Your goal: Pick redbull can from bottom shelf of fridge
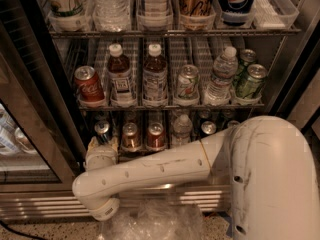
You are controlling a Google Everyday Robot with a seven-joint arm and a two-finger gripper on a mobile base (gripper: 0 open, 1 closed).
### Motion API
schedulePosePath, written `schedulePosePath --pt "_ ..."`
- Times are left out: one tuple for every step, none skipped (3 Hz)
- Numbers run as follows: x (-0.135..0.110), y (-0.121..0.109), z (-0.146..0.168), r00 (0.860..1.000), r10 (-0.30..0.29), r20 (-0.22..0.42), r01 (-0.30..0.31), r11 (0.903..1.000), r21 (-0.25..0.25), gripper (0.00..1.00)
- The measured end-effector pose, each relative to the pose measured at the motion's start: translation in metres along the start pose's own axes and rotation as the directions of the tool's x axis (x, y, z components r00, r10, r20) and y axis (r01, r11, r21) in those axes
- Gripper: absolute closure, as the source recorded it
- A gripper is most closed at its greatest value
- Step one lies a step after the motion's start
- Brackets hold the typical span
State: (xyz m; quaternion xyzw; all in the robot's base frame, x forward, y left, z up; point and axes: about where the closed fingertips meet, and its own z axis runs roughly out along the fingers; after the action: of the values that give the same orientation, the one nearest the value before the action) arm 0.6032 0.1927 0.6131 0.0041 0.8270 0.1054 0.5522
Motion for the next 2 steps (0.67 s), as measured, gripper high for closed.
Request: schedulePosePath --pt "-0.0013 0.003 0.0066 1.0 -0.02 0.004 0.02 0.9998 0.001 0.39" --pt "-0.0039 0.0048 0.0124 0.999 -0.044 0.012 0.044 0.999 0.004 0.4"
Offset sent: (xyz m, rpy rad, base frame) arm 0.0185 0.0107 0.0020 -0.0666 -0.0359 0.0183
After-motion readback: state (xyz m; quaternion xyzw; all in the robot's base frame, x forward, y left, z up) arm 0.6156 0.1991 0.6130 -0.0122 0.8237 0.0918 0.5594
